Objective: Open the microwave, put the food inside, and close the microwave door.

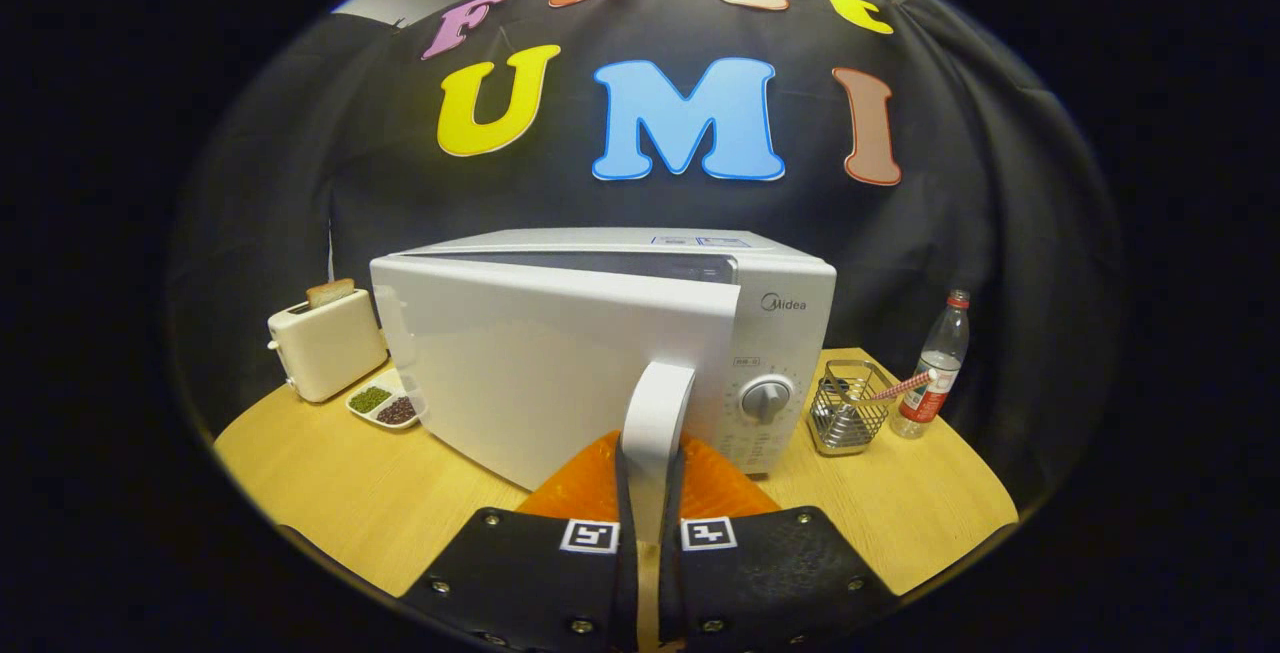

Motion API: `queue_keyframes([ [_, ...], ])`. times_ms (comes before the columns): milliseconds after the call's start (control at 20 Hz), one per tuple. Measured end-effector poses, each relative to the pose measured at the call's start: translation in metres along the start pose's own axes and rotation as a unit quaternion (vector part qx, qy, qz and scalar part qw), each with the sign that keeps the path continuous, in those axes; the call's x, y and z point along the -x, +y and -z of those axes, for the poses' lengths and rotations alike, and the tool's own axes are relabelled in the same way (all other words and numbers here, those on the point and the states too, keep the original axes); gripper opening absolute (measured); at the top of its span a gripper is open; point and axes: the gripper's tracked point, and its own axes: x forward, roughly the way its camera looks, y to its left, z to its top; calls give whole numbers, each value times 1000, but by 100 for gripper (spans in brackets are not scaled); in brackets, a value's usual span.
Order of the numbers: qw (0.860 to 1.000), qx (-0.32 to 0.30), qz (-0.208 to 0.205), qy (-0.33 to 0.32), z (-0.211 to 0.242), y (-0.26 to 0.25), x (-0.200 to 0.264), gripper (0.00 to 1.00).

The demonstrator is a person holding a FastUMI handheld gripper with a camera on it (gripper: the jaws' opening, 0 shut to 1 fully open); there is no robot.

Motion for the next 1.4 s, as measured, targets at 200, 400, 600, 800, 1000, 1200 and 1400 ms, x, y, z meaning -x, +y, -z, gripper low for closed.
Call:
queue_keyframes([
  [200,1000,-5,-20,5,10,25,29,21],
  [400,1000,-8,-22,10,18,48,50,22],
  [600,999,-11,-28,19,26,72,69,23],
  [800,999,-3,-36,24,36,100,86,22],
  [1000,998,-15,-47,29,43,129,98,22],
  [1200,998,-17,-50,28,48,158,110,23],
  [1400,997,-33,-61,32,55,190,121,23],
])
